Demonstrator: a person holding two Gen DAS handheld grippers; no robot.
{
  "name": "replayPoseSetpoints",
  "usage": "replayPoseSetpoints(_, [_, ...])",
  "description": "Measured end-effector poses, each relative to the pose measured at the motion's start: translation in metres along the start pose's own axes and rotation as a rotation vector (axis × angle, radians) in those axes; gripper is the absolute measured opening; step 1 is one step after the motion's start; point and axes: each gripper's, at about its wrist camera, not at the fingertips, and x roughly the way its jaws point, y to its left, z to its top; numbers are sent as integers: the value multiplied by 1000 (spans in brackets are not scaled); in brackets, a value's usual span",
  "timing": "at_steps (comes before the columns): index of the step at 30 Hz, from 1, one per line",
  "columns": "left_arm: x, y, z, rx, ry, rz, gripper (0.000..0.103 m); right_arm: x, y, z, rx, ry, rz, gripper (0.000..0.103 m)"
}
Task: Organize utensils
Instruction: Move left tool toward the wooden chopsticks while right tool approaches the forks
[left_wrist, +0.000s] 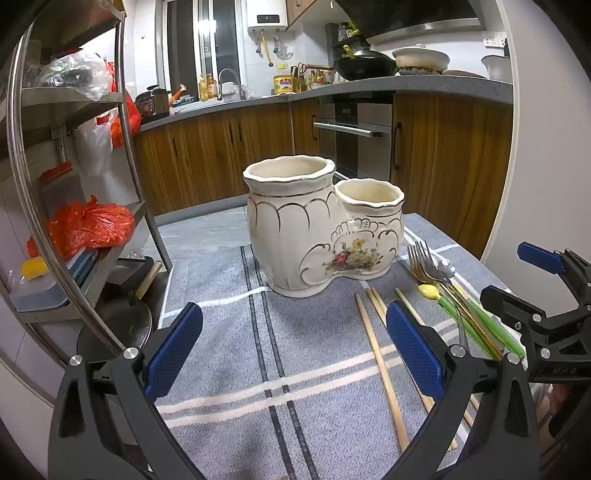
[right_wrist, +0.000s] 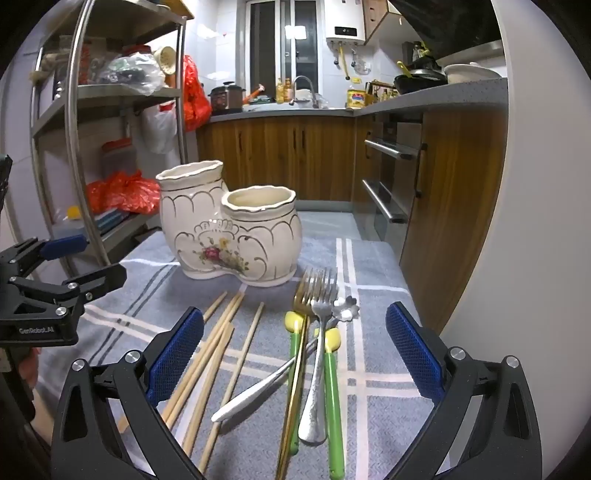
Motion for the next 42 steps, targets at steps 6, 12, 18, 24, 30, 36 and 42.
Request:
replayPoseSetpoints(6, [1, 0, -1, -6, -1, -5, 98, 0, 0, -1, 0, 1, 0, 98])
replayPoseSetpoints(12, [0, 0, -3, -5, -1, -7, 98, 1, -2, -1, 1, -1, 0, 98])
replayPoseSetpoints(18, [4, 0, -5, -3, -3, -12, 98, 3, -2, -3, 3, 2, 0, 98])
replayPoseSetpoints(24, [8, 3, -4, -14, -5, 4, 98, 3, -5, -4, 6, 5, 4, 98])
replayPoseSetpoints(30, [14, 2, 0, 45, 3, 27, 98, 6, -13, -1, 6, 1, 3, 98])
replayPoseSetpoints(36, [29, 5, 11, 51, 67, 11, 98, 16, -33, 13, 9, 14, -25, 98])
replayPoseSetpoints(42, [41, 1, 7, 86, 115, 10, 98, 47, -51, 18, -13, 116, -61, 95])
